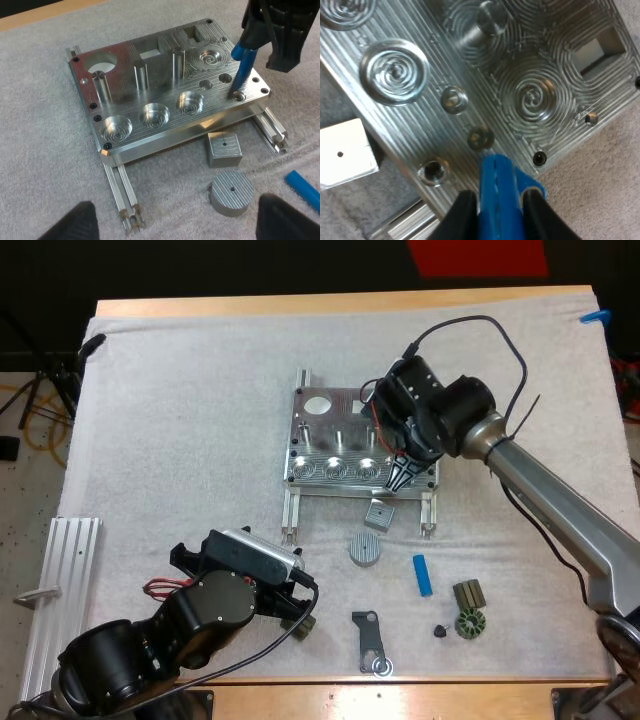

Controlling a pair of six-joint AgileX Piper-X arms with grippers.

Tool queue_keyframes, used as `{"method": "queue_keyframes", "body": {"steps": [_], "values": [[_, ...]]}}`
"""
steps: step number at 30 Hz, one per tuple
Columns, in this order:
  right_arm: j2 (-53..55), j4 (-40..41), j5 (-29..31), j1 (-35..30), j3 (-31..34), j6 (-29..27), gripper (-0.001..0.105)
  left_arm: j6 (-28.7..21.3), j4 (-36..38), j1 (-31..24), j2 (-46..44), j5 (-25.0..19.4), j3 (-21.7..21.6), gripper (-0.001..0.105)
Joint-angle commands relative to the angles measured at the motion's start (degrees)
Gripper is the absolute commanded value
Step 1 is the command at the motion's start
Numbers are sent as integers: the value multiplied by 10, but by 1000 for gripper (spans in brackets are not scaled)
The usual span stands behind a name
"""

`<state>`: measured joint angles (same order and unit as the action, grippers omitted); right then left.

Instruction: Load cells from right to left

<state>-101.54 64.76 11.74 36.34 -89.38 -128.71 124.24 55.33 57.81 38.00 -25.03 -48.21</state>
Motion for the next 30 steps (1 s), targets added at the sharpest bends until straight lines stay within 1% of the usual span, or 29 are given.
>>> {"method": "queue_keyframes", "body": {"steps": [1,6,11,25,28,30], "values": [[-7,-4,-5,-3,-7,-11,17,2,0,0,-3,-13,-3,65],[-25,-19,-5,-3,-7,-11,17,2,0,0,-3,-13,-3,65],[-39,-21,-15,-3,-7,-11,17,2,0,0,-3,-13,-3,65],[-65,-30,-15,-3,-7,-11,17,2,0,0,-3,-13,-3,65],[-65,-29,-10,-3,-7,-16,17,2,0,0,-3,-13,-3,65],[-65,-25,3,-3,-7,-19,17,2,0,0,-3,-13,-3,65]]}}
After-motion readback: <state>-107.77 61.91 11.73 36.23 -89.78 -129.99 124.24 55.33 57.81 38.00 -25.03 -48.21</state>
